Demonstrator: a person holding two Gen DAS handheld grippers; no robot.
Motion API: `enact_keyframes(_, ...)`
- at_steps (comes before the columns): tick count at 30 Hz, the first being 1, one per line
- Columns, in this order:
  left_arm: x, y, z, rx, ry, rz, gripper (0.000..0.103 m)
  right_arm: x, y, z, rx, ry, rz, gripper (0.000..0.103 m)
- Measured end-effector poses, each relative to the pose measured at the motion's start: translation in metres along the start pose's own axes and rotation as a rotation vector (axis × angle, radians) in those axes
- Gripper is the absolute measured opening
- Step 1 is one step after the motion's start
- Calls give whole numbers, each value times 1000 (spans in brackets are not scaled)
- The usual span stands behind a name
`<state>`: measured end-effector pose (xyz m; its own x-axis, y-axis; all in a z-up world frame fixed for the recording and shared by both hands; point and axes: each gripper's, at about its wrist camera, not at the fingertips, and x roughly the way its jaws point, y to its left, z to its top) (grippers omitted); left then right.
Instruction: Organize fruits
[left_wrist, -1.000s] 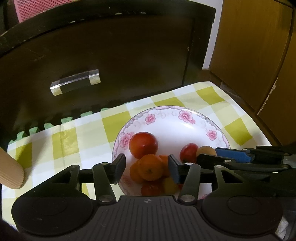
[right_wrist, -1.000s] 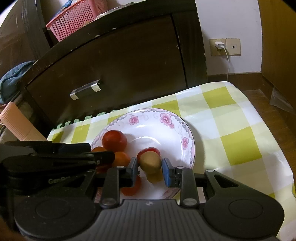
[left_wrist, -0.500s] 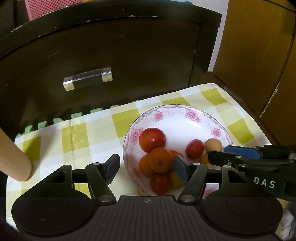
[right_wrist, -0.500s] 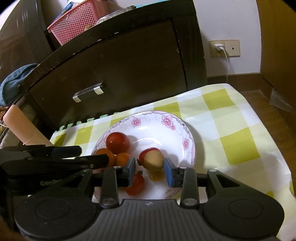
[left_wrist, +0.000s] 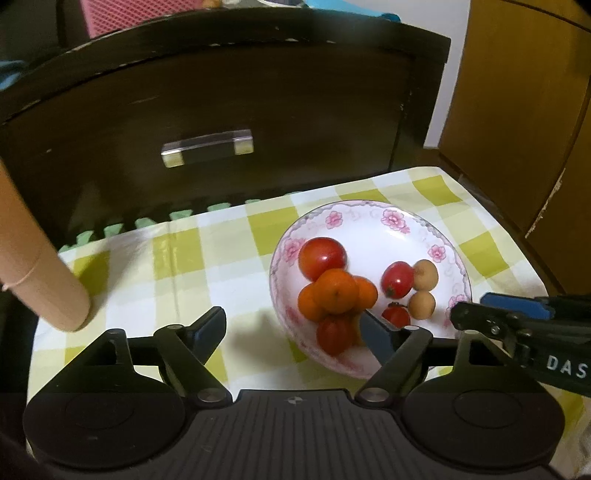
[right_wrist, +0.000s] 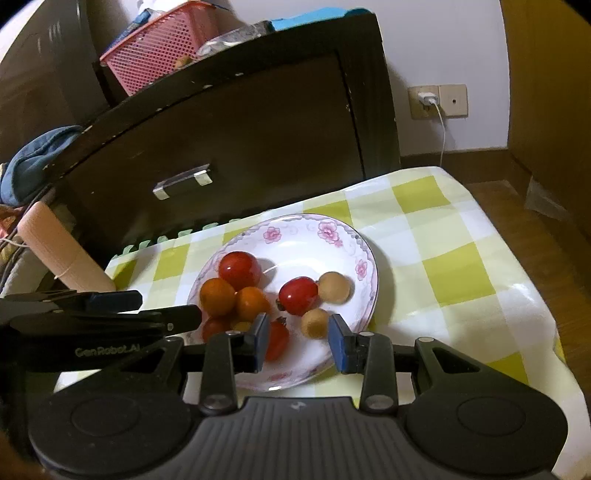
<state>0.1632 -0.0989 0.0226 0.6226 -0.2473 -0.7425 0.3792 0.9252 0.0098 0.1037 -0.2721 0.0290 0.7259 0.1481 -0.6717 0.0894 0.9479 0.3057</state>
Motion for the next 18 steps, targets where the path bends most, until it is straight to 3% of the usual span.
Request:
enact_keyframes(4, -13, 3, -9, -18, -15, 18, 87, -14, 6, -9, -5, -1, 4, 33)
enact_keyframes(13, -43, 4, -37, -7, -40, 95, 103, -41, 22, -31, -21, 0, 9, 35)
enact_keyframes(18, -62, 5, -52, -23, -55, 103, 103, -56, 29, -44, -14, -6, 20, 39)
